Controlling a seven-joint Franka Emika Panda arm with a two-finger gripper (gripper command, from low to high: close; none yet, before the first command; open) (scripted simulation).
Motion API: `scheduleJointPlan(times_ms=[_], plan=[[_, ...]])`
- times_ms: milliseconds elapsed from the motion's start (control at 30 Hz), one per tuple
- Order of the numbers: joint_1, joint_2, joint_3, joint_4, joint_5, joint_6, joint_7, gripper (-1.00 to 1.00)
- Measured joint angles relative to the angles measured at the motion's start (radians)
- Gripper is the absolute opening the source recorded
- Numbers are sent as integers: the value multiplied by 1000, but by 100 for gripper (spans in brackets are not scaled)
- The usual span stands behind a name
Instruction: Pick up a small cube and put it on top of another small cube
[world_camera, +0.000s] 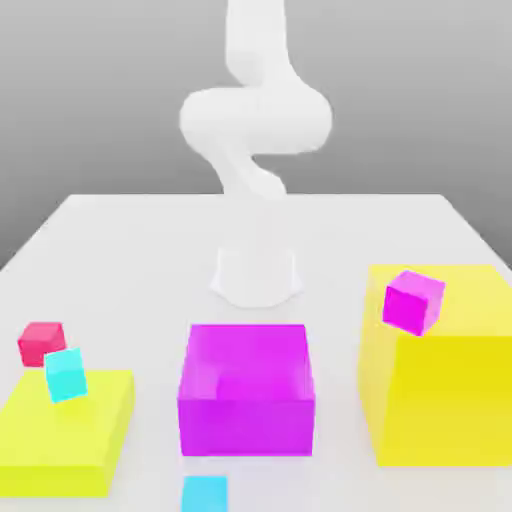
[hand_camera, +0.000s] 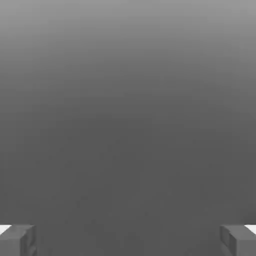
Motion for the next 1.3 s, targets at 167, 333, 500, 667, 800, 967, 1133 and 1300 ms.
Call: scheduleJointPlan(times_ms=[167, 333, 500, 667, 800, 967, 1133, 1300], plan=[[-129, 122, -4, -54, -63, 65, 120, 0], [-248, 241, -23, -106, -116, 127, 231, 0], [-355, 360, -60, -157, -160, 189, 334, 0], [-448, 476, -113, -210, -183, 253, 423, 0], [-511, 569, -165, -252, -178, 307, 477, 0], [-591, 683, -233, -307, -121, 378, 508, 0], [-681, 797, -251, -362, 23, 449, 477, 0], [-757, 951, -175, -359, 190, 561, 386, 0]])
